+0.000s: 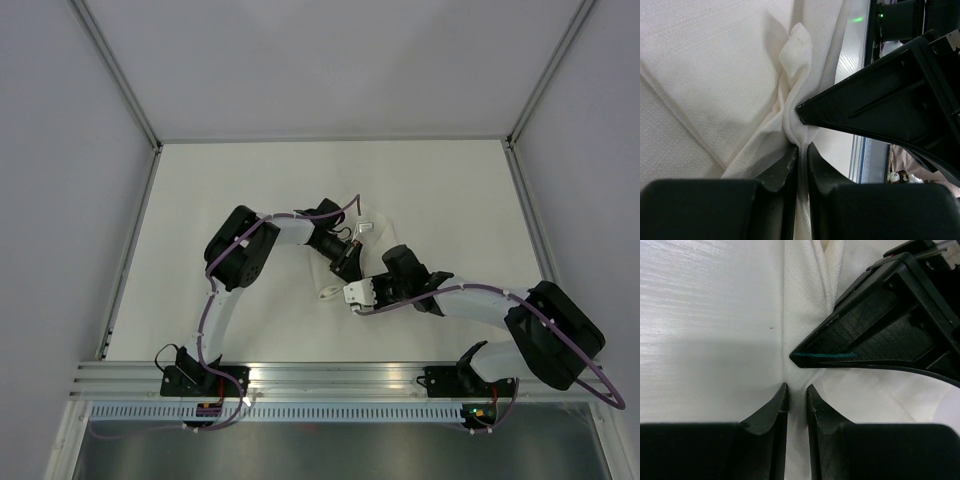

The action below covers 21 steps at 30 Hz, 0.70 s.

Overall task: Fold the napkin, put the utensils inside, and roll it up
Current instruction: Roll the napkin with the utensil

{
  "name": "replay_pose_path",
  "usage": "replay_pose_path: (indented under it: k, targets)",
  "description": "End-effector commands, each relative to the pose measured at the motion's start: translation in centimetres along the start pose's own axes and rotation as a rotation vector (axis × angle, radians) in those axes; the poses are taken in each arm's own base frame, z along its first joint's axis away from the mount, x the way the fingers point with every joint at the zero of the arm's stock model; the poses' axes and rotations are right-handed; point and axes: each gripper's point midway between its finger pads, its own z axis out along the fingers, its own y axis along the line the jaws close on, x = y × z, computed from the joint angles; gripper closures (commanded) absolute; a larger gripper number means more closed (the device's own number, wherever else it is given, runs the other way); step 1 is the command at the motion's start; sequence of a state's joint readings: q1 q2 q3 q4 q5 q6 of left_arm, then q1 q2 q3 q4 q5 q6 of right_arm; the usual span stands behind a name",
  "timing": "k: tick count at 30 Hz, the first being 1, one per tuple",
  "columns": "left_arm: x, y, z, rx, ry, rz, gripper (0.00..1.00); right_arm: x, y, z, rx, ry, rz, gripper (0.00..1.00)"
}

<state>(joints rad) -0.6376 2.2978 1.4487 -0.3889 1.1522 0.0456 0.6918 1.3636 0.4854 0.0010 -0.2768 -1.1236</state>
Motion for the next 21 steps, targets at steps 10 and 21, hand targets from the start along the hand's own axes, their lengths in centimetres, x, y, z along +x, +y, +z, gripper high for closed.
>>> replay_pose_path:
  k: [10,21]
  targets:
    - [-4.0,0.3,-2.7,-0.223,-0.145,0.098,0.74,1.3,7.7,-1.4,-0.447,0.013,0.316,0.91]
    - [-7.6,-1.1,-10.2,-0.532,-0.535,0.189,0.72,1.3,7.2,-2.1,-0.64,-0.048,0.444,0.91]
